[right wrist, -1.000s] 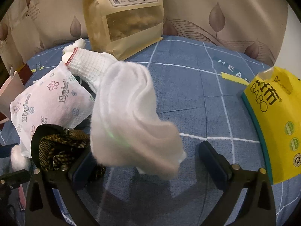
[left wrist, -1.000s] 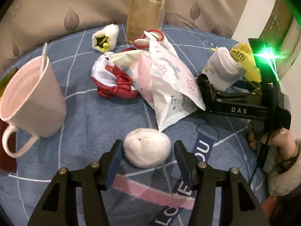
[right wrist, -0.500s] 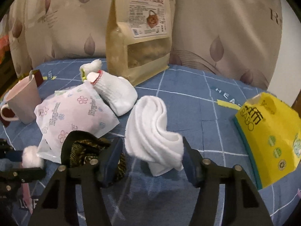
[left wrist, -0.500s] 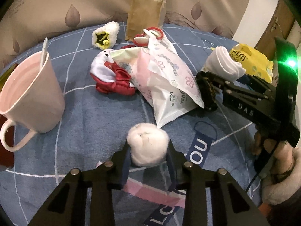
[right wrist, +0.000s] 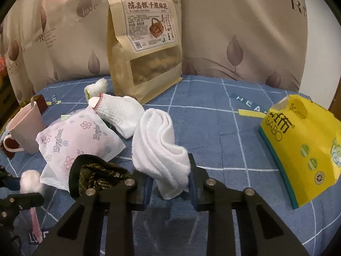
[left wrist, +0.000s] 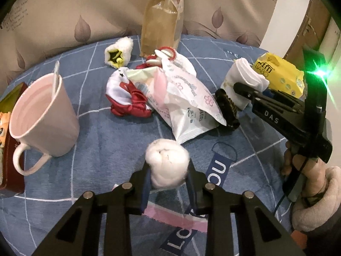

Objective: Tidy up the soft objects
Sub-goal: 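Carry the white ball into the tin and release it with the left tool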

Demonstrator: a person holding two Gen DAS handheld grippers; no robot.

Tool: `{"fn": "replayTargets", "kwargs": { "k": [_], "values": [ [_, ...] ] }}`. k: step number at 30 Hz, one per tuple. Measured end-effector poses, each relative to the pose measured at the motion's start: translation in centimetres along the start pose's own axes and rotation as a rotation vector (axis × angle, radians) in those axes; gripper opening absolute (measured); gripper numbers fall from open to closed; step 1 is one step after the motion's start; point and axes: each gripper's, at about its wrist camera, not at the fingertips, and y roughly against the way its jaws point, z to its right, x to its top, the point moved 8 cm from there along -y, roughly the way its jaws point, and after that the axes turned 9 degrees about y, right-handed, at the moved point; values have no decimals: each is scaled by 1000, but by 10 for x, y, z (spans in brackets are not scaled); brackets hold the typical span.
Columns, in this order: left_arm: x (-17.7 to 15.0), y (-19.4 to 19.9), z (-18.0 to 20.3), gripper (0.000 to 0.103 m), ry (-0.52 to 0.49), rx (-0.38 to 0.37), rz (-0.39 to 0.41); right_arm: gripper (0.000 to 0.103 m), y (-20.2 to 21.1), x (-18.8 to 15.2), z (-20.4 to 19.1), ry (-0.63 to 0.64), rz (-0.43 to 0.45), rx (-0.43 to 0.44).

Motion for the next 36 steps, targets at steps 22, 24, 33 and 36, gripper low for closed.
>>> {"fn": "replayTargets", "kwargs": {
  "k": [22, 24, 33, 36],
  "values": [
    [21, 42, -8, 29, -22, 69, 83, 26, -3, -3, 3, 0, -16, -8],
    [24, 45, -7, 29, -25, 75, 90, 26, -3, -3, 3, 2, -17, -8],
    [41, 62, -23, 29, -26, 129, 140, 26, -4, -4, 3, -3, -20, -5],
    [46, 69, -33, 29, -16, 148, 154, 26, -4, -4, 4, -3, -19, -6]
  ]
}}
